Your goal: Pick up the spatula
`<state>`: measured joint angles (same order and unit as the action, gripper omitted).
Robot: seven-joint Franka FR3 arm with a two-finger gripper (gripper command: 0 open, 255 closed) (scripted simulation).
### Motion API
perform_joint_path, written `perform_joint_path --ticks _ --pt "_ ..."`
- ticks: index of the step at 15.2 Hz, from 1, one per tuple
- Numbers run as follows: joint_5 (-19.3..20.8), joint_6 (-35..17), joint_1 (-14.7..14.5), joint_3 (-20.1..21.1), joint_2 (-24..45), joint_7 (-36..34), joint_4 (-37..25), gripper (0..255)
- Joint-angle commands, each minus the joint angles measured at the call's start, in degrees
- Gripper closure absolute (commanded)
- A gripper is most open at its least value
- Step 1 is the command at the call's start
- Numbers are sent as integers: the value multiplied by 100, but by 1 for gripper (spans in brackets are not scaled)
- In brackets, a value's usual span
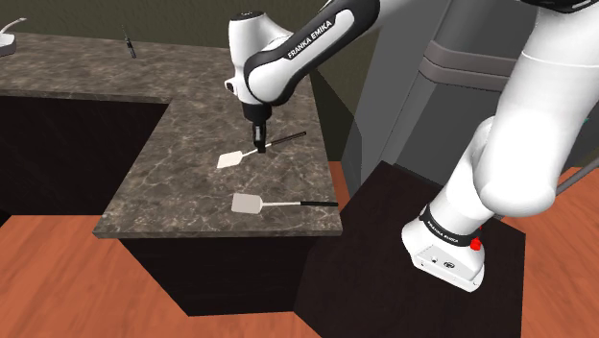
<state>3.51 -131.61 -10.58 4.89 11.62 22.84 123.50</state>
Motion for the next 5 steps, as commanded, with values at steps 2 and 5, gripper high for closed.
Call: perform_joint_path --ticks 2,5 --pt "-26 207 4 7 -153 21 -52 255" --pt "-35 288 5 9 -208 29 -79 255"
